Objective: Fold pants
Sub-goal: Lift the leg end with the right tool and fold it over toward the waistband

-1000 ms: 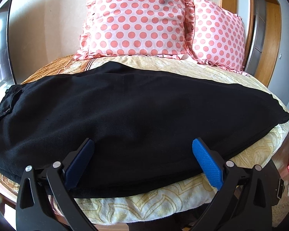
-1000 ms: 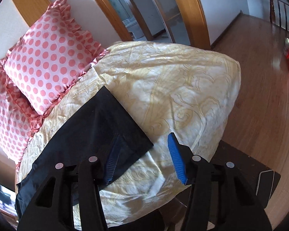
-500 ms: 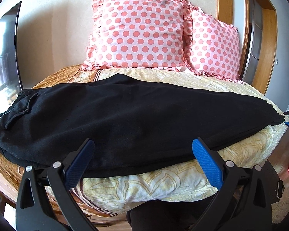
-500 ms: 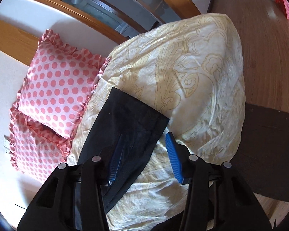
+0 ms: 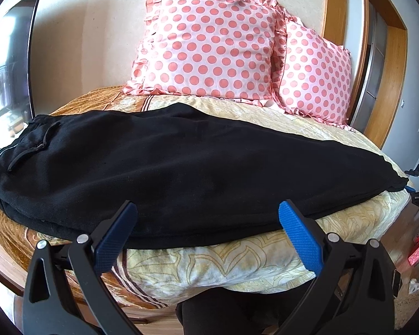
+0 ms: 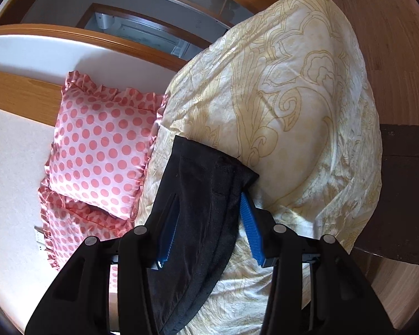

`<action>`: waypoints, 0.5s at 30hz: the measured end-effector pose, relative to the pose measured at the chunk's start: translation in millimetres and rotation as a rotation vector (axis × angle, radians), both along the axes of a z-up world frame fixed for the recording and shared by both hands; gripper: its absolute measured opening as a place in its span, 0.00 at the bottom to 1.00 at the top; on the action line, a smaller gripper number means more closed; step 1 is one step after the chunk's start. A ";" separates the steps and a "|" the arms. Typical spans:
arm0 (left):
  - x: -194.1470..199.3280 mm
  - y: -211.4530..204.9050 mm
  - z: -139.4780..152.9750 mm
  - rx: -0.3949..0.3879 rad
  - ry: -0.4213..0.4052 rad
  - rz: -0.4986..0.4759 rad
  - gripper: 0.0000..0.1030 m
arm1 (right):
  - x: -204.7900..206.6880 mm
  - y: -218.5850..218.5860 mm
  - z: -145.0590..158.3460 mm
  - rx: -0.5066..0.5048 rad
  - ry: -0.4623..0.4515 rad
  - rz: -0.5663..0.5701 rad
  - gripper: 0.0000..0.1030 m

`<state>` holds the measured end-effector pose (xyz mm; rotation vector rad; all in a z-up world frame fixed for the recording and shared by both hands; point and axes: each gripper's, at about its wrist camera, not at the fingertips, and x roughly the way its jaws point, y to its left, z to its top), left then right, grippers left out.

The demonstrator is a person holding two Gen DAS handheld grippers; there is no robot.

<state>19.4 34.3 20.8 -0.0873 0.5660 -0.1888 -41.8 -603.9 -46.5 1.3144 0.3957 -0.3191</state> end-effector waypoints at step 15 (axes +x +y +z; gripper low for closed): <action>-8.3 8.4 -1.9 -0.035 -0.002 0.005 0.98 | 18.9 1.0 -9.5 -0.019 -0.006 0.005 0.06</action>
